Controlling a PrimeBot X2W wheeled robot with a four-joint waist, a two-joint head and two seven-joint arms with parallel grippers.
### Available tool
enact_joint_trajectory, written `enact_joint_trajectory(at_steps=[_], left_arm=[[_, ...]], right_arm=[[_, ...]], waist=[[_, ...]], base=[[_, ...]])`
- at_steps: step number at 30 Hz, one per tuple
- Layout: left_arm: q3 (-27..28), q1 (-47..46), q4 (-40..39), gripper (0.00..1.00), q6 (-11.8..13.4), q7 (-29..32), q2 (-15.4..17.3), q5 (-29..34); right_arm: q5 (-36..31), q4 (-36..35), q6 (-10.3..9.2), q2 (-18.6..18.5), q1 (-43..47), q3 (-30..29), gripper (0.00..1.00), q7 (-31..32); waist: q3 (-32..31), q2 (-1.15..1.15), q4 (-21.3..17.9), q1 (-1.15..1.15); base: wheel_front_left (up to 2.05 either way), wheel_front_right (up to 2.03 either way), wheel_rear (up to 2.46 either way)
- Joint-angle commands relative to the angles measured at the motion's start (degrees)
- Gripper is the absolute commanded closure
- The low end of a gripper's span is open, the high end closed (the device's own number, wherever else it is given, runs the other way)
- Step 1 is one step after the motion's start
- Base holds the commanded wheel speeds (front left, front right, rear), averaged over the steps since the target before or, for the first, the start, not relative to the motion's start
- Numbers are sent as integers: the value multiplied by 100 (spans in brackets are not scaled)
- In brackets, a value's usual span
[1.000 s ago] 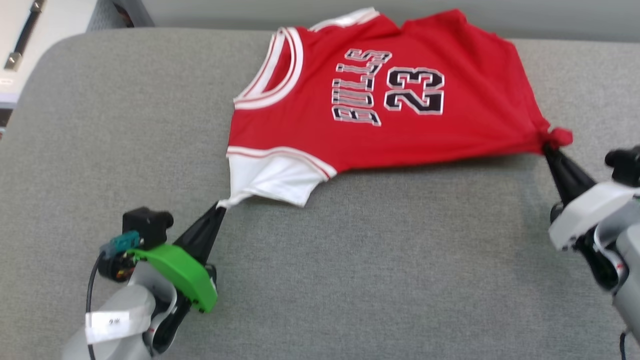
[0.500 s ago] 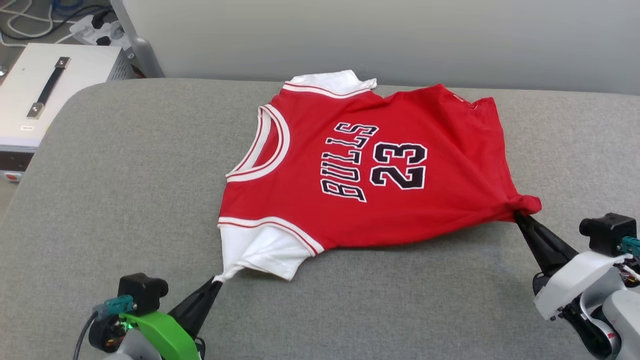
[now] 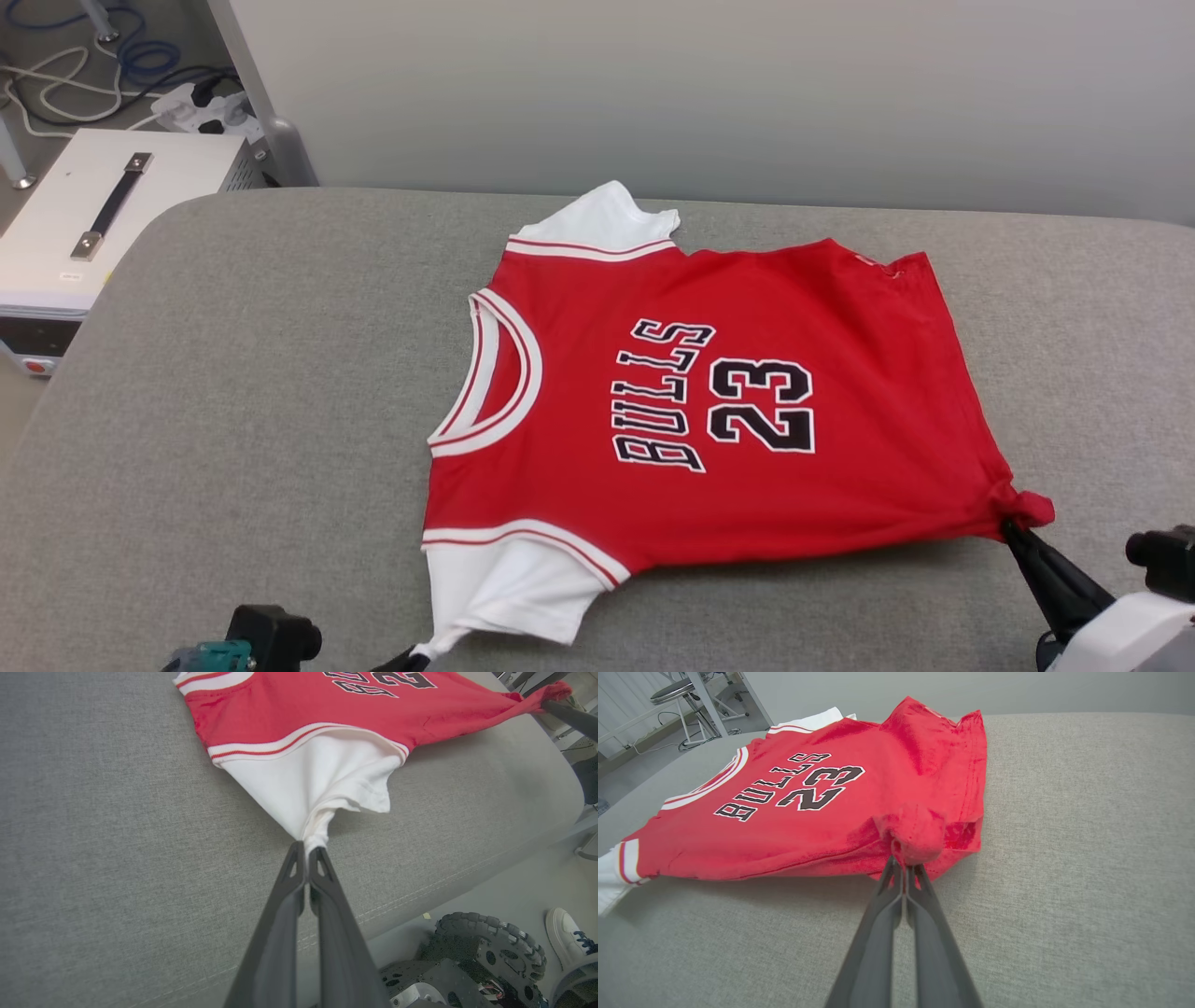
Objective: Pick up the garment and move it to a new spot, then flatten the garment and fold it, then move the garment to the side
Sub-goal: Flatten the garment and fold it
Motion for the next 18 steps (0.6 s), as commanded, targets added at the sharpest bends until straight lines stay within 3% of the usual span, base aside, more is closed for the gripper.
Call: enact_joint_trajectory(at_steps=[1, 3, 6, 11, 18], left_arm=[[10, 189, -101, 100, -15, 46, 101, -163], [64, 439, -329, 100, -38, 121, 166, -609], [136, 623, -582, 100, -33, 106, 358, -772], [285, 648, -775, 100, 46, -71, 458, -756], [486, 73, -847, 100, 109, -107, 358, -567]], right_arm=[[69, -82, -8, -10, 188, -77, 100, 21], [149, -264, -8, -3, 452, -190, 100, 89], [226, -547, -8, -30, 770, -330, 100, 145], [245, -908, -8, 5, 1139, -623, 100, 180], [34, -1288, -8, 128, 1024, -988, 100, 495]], waist=[[-51, 0, -31, 1], [-82, 0, -59, 1], [-69, 0, -81, 1], [-34, 0, -89, 1], [126, 0, -187, 1]], base=[[0, 0, 0], [0, 0, 0], [0, 0, 0], [0, 0, 0], [0, 0, 0]])
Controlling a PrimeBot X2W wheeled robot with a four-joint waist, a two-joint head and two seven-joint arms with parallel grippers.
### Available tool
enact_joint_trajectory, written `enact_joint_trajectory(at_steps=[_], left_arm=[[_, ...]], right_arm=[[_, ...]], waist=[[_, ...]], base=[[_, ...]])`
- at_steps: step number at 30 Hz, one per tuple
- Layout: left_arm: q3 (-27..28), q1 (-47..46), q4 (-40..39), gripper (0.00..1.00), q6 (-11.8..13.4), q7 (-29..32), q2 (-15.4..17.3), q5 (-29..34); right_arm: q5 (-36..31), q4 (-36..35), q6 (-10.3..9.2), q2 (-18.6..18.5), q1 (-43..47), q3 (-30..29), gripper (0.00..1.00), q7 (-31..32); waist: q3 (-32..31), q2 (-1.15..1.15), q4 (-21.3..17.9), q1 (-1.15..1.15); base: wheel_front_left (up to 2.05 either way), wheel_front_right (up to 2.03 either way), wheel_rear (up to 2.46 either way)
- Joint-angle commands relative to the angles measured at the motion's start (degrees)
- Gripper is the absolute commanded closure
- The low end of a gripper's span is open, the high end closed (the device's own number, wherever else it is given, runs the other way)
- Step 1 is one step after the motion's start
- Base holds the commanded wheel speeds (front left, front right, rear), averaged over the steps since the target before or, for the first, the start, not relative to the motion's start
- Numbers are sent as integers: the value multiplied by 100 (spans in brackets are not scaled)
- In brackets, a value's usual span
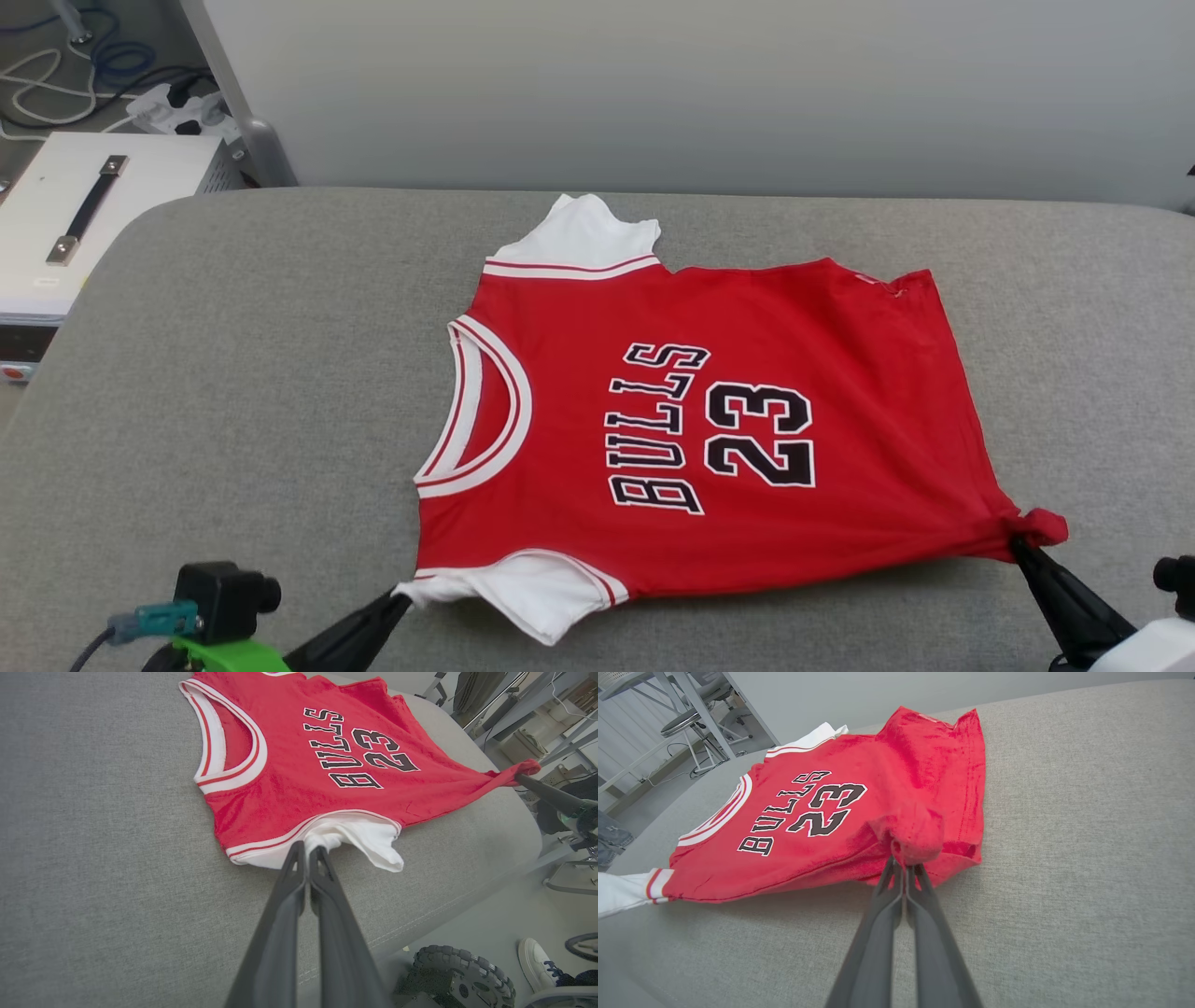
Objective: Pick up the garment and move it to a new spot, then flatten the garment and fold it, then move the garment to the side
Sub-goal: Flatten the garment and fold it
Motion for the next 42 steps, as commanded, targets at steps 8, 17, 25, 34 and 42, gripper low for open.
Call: enact_joint_trajectory(at_steps=[8, 17, 25, 34, 42], left_arm=[[89, -936, 55, 100, 75, 283, -294, 228], [273, -1694, 431, 100, 123, 412, -472, 292], [303, -2420, 918, 100, 67, 663, -589, 381], [60, -3250, 2089, 100, -101, 918, -838, 653], [-237, -3625, 2977, 28, -187, 785, -1135, 953]], right_arm=[[-266, -204, -8, 226, -460, -309, 100, 304], [-479, -57, -8, 453, -1026, -339, 100, 637], [-613, 269, -8, 564, -1695, -140, 100, 887], [-808, 873, -8, 654, -2332, 191, 100, 1070], [-810, 1299, -8, 693, -2544, 296, 76, 1166]], waist=[[321, 0, -161, 0], [754, 0, -351, 0], [1177, 0, -428, 0], [1409, 0, -491, 0], [1429, 0, -532, 0]], base=[[0, 0, 0], [0, 0, 0], [0, 0, 0], [0, 0, 0], [0, 0, 0]])
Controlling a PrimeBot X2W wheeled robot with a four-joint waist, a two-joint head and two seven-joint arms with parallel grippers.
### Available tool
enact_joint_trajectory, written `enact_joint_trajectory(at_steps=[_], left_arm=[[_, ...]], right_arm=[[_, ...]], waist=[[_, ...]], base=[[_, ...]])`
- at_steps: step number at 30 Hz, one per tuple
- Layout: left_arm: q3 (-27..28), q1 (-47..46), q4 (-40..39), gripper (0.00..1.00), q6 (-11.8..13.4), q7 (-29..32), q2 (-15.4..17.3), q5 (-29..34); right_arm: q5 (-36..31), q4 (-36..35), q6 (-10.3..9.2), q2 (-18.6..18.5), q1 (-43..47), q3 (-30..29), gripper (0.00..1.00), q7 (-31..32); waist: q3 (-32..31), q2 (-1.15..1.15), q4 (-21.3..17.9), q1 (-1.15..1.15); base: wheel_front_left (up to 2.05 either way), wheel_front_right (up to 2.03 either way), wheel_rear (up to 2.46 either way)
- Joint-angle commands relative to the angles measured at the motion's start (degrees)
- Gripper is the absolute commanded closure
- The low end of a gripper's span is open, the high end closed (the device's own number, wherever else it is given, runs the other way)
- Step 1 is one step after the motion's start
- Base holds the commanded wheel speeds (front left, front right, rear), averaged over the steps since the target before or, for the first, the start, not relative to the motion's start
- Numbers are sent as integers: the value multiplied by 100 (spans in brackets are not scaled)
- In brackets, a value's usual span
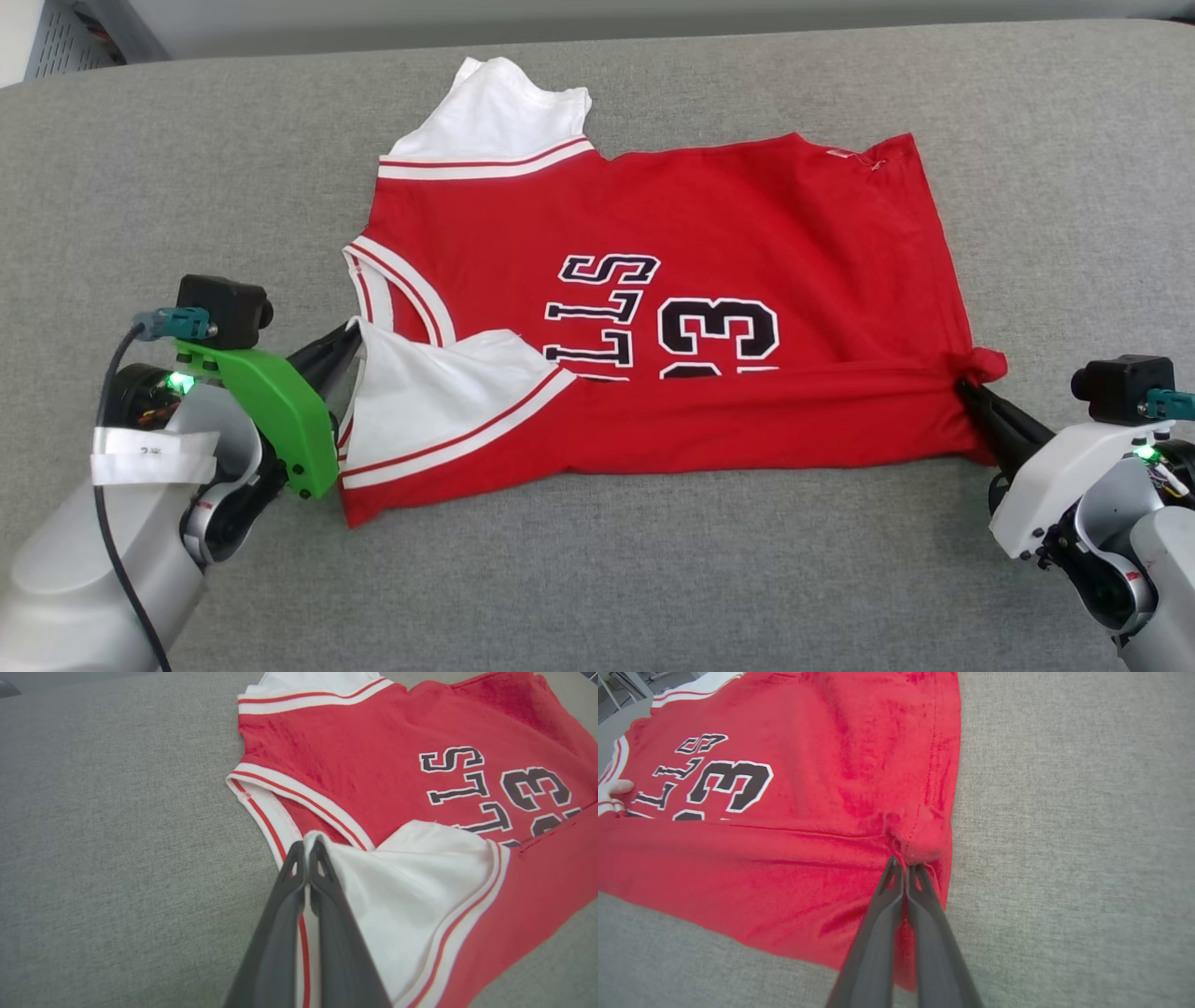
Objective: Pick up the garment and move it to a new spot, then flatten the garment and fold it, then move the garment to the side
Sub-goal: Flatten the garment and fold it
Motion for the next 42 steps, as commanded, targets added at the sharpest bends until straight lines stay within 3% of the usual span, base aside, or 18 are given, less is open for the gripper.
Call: enact_joint_trajectory(at_steps=[1, 2, 11, 14, 19, 25, 28, 33, 42], left_arm=[[-38, -145, 198, 0, -10, -120, -102, 150], [-48, -171, 324, 0, 18, -203, -157, 204], [175, -61, 1120, 0, 294, -1054, -637, 150], [246, 130, 1065, 0, 385, -1079, -744, -25], [310, 637, 397, 0, 829, -944, -787, -254], [202, 1277, -682, 0, 1474, -492, -583, -343], [-33, 1481, -1140, 0, 1882, -209, -287, -27], [-107, 1686, -1599, 0, 2409, 133, -72, 71], [-235, 1688, -1522, 0, 2775, 541, 95, 188]], right_arm=[[-53, 98, -8, 40, -110, 7, 24, 11], [-78, 150, -8, 59, -125, -9, 0, -7], [-296, 395, -8, 126, -112, -179, 0, 29], [-381, 296, -8, 82, -15, -232, 0, 102], [-407, -186, -8, 34, 333, -405, 0, 646], [-655, -785, -8, 36, 798, -804, 0, 1404], [-693, -1231, -8, 176, 1022, -1113, 0, 1810], [-1031, -1906, -8, 432, 1387, -1674, 0, 2604], [-1487, -2884, -8, 919, 1625, -2124, 0, 3440]], waist=[[-22, 0, -5, 0], [-40, 0, -8, 0], [-542, 0, -16, 0], [-716, 0, 15, 0], [-950, 0, 96, 0], [-1005, 0, 128, 0], [-934, 0, 113, 0], [-742, 0, 77, 0], [-431, 0, -42, 0]], base=[[0, 0, 0], [0, 0, 0], [0, 0, 0], [0, 0, 0], [0, 0, 0], [0, 0, 0], [0, 0, 0], [0, 0, 0], [0, 0, 0]])
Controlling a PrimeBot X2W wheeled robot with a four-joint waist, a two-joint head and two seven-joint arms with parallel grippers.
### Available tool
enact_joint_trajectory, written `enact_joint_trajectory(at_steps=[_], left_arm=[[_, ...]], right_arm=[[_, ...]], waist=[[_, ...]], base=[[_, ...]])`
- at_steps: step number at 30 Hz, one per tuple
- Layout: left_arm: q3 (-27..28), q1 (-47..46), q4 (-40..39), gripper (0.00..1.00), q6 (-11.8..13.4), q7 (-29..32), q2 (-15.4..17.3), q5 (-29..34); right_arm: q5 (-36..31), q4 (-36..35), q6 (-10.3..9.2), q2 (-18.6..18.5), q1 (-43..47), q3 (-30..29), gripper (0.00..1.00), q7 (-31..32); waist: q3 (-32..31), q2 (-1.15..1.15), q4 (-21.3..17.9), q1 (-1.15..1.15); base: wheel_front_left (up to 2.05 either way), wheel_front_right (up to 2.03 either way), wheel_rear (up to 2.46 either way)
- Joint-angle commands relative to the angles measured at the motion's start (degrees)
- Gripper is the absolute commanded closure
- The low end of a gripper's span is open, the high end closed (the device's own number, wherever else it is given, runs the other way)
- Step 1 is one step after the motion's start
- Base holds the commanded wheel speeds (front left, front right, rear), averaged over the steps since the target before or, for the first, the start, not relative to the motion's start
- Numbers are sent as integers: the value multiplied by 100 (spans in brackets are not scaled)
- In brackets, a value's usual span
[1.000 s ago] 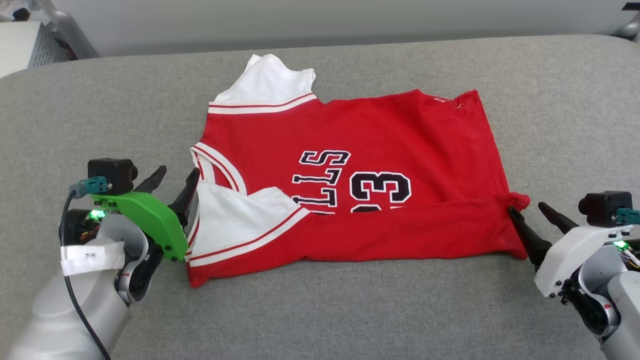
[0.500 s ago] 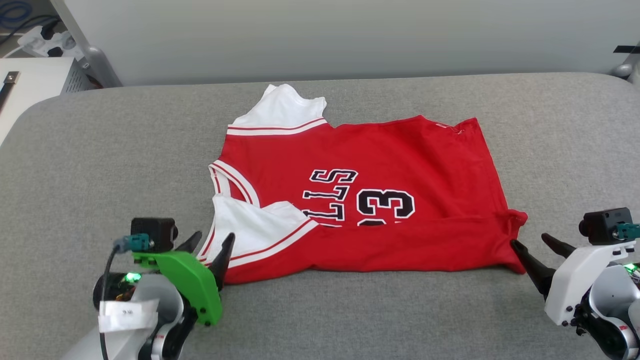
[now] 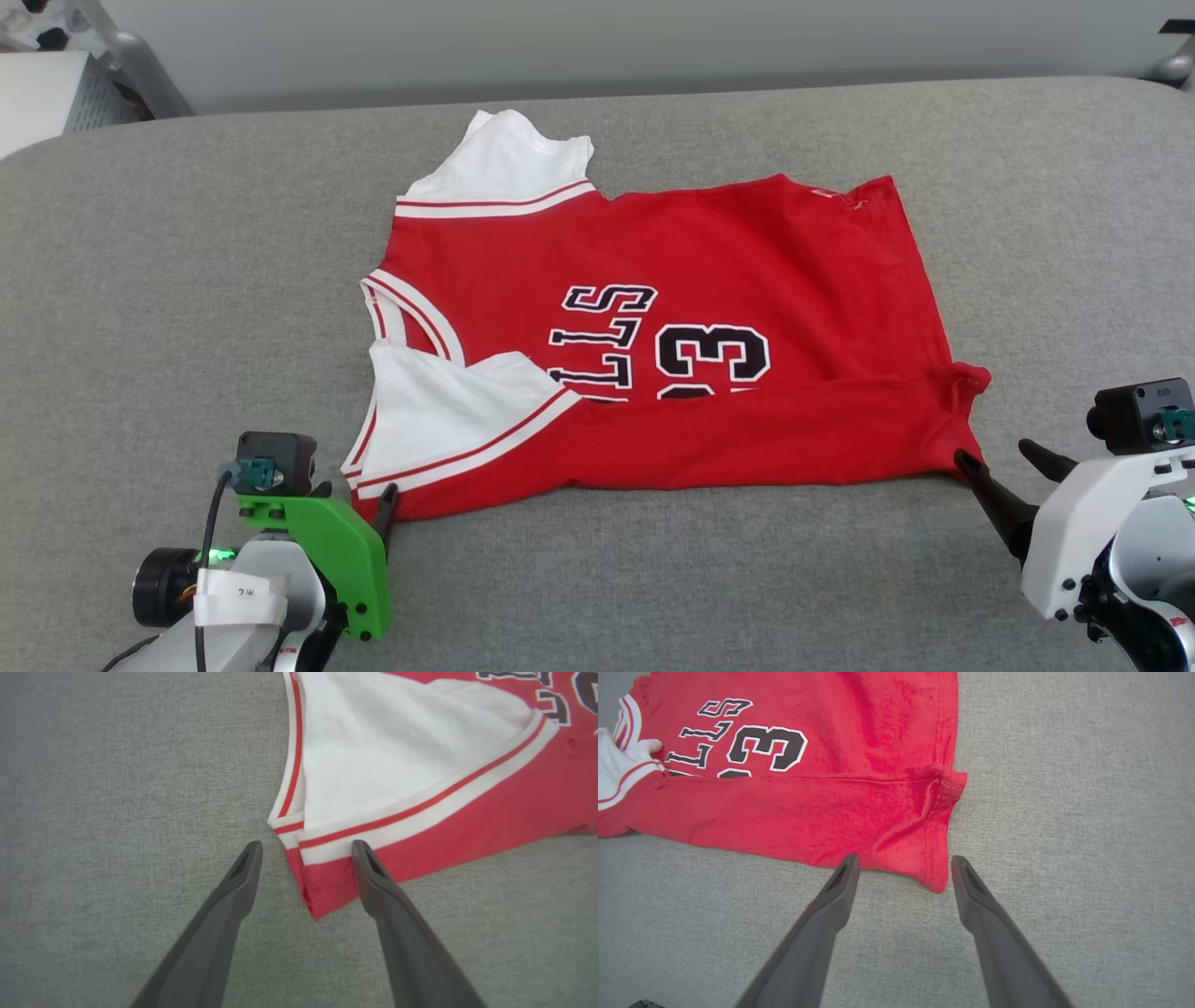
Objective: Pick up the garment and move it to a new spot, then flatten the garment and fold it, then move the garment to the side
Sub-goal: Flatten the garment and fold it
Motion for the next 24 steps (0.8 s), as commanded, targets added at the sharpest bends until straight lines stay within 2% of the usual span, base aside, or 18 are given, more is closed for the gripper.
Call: enact_joint_trajectory(at_steps=[1, 8, 12, 13, 14, 15, 17, 24], left_arm=[[-21, 53, 54, 0, 46, 20, 12, 32], [-45, -1, 264, 0, 184, 129, -50, 31], [-129, 16, 432, 0, 178, 326, -88, -34], [-167, 26, 472, 7, 129, 392, -100, -66], [-226, 27, 489, 91, 32, 444, -100, -76], [-250, 26, 508, 100, -71, 446, -121, -106], [-199, 13, 540, 100, -155, 273, -183, -122], [-73, -60, 479, 100, -201, -126, -205, -42]], right_arm=[[-60, -98, -5, 68, 66, -35, 0, 69], [-102, -319, -5, 238, 83, -95, 0, 217], [-111, -363, -5, 265, 58, -99, 0, 248], [-118, -362, -5, 266, 51, -100, 0, 252], [-126, -355, -5, 266, 47, -101, 0, 254], [-138, -331, -5, 265, 48, -105, 0, 258], [-163, -278, -5, 258, 64, -115, 0, 267], [-480, 20, -5, 251, 26, -316, 0, 223]], waist=[[99, 0, -56, 0], [285, 0, -109, 0], [351, 0, -128, 0], [356, 0, -130, 0], [353, 0, -130, 0], [331, 0, -124, 0], [264, 0, -95, 0], [4, 0, 64, 0]], base=[[0, 0, 0], [0, 0, 0], [0, 0, 0], [0, 0, 0], [0, 0, 0], [0, 0, 0], [0, 0, 0], [0, 0, 0]])
